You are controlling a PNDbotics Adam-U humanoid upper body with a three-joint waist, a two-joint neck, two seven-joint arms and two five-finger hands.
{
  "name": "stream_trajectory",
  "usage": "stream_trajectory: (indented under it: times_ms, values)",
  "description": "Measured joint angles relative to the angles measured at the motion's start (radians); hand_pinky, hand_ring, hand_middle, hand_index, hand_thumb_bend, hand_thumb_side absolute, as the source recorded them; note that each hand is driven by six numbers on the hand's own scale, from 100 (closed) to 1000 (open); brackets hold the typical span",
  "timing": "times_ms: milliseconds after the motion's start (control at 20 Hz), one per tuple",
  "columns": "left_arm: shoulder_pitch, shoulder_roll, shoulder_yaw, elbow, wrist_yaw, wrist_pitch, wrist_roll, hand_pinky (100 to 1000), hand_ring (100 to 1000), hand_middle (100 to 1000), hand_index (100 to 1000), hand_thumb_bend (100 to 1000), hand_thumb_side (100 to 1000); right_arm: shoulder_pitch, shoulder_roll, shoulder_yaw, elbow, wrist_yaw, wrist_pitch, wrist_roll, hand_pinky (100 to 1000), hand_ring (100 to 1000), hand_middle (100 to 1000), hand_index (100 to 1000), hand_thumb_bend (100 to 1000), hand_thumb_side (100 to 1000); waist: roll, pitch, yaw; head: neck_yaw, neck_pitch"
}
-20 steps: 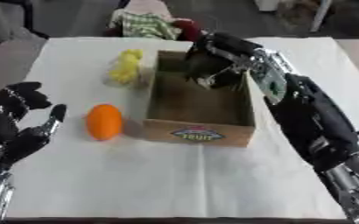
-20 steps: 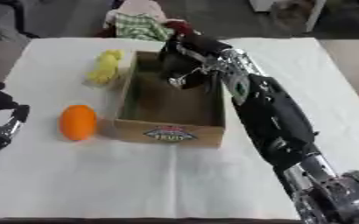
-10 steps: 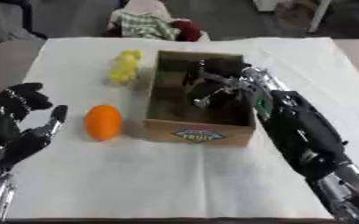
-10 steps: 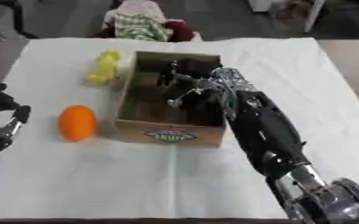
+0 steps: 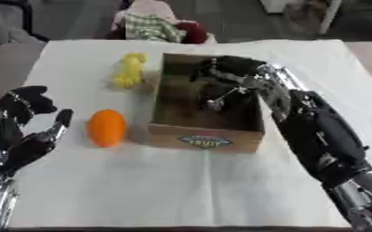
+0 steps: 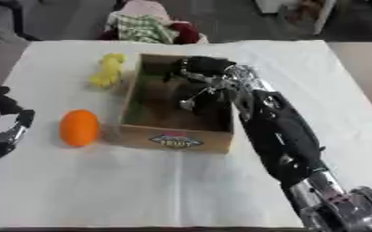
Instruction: Pick up objects on the table and place them in the box.
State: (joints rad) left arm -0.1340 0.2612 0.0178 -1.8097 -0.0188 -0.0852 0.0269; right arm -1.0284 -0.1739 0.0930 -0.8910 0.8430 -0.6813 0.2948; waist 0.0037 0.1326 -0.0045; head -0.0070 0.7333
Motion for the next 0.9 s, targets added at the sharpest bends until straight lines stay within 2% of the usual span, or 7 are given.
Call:
stream_trajectory:
  times_ms: [250, 400, 550, 650, 900]
  values:
    - [-0.025, 0.048, 0.005, 0.007, -0.019, 0.003, 0.002, 687, 585, 533, 718, 476, 105, 0.05, -0.102, 0.007, -0.209, -0.319, 0.072, 0.033, 748, 904, 808, 852, 100, 158, 0.0, -0.006, -0.017, 0.017, 0.0]
    - [-0.047, 0.101, 0.005, 0.018, -0.047, 0.009, -0.008, 692, 601, 546, 721, 493, 116, 0.106, -0.173, 0.012, -0.333, -0.466, 0.121, 0.068, 750, 905, 809, 852, 100, 162, 0.0, -0.009, -0.029, 0.028, 0.0]
    - [-0.066, 0.161, 0.004, 0.032, -0.082, 0.014, -0.025, 693, 602, 547, 722, 496, 117, 0.164, -0.234, 0.012, -0.43, -0.561, 0.157, 0.099, 750, 905, 809, 852, 100, 163, 0.001, -0.009, -0.038, 0.037, 0.0]
    - [-0.071, 0.187, 0.001, 0.042, -0.1, 0.014, -0.036, 701, 622, 567, 737, 533, 163, 0.183, -0.256, 0.011, -0.472, -0.599, 0.176, 0.113, 752, 908, 812, 851, 100, 183, 0.004, -0.009, -0.039, 0.042, 0.0]
    - [-0.138, 0.367, -0.071, 0.133, -0.214, 0.008, -0.129, 712, 647, 592, 743, 571, 196, 0.331, -0.329, -0.029, -0.579, -0.689, 0.212, 0.106, 757, 916, 813, 853, 100, 216, 0.016, -0.01, -0.059, 0.057, 0.0]
